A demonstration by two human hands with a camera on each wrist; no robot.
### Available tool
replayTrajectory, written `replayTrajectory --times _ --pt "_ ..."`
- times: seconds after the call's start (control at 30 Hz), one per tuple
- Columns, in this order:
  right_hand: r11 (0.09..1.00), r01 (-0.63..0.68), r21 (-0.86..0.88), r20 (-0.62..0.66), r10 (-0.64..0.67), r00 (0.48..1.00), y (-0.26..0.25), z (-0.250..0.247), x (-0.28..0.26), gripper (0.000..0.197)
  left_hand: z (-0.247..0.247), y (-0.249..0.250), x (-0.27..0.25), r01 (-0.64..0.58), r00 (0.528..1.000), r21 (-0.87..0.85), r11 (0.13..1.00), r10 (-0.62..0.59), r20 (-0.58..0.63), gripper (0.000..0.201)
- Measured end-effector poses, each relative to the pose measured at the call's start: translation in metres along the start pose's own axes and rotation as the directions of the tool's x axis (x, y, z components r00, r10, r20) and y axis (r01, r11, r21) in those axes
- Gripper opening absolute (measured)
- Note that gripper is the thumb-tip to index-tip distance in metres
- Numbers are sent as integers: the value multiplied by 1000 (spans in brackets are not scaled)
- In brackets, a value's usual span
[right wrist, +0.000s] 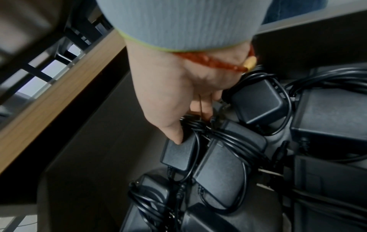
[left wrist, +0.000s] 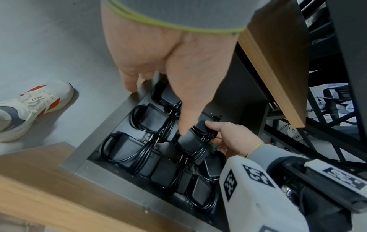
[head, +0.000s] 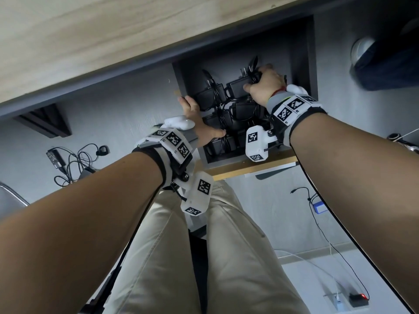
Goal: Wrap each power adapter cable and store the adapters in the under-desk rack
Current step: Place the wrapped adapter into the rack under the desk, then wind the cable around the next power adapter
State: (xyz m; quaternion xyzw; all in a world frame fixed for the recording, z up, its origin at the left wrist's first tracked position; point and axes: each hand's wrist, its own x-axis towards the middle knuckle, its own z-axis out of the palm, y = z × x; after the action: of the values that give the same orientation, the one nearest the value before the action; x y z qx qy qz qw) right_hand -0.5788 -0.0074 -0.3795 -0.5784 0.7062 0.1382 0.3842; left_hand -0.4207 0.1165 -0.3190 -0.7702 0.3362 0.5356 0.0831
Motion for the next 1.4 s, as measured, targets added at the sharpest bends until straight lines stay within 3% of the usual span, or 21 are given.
replayTrajectory --times 0.2,0.23,0.33,0.47,0.57,0.73,0.9,1.0,1.17,1.33,1.4 --pt "999 -8 41 -23 9 1000 -5 -8 -14 62 -13 3 -6 29 999 -1 1000 -29 18 122" --pt "997 0 71 -24 1 1000 -7 -11 -21 59 -18 4 -11 34 999 -46 998 -32 34 113" --pt "991 22 130 25 -25 999 -12 -19 -47 44 -30 11 -31 14 999 -208 978 -7 32 56" --pt "970 108 219 64 -125 990 -36 -40 -101 20 -57 21 -71 2 1000 -387 922 -10 -20 31" --pt "953 143 267 80 -169 982 -59 -57 -131 8 -82 27 -96 -19 999 -480 877 30 14 9" --pt "910 164 380 46 -196 980 -124 -99 -186 10 -142 21 -153 -98 994 -586 804 46 -103 21" --pt "872 277 404 50 -323 945 -202 -139 -218 5 -215 -3 -181 -178 968 -659 731 9 -251 13" --pt "851 328 409 45 -378 925 -239 -152 -222 6 -250 -14 -182 -204 949 -707 677 -40 -312 11" --pt "851 363 378 22 -401 916 -319 -143 -217 11 -321 -43 -156 -183 933 -729 659 -118 -340 17" --pt "856 435 278 32 -461 887 -375 -119 -201 15 -363 -65 -121 -159 929 -687 709 -127 -346 9" --pt "859 442 259 74 -474 877 -405 -108 -198 15 -384 -74 -106 -170 937 -645 745 -80 -340 17"
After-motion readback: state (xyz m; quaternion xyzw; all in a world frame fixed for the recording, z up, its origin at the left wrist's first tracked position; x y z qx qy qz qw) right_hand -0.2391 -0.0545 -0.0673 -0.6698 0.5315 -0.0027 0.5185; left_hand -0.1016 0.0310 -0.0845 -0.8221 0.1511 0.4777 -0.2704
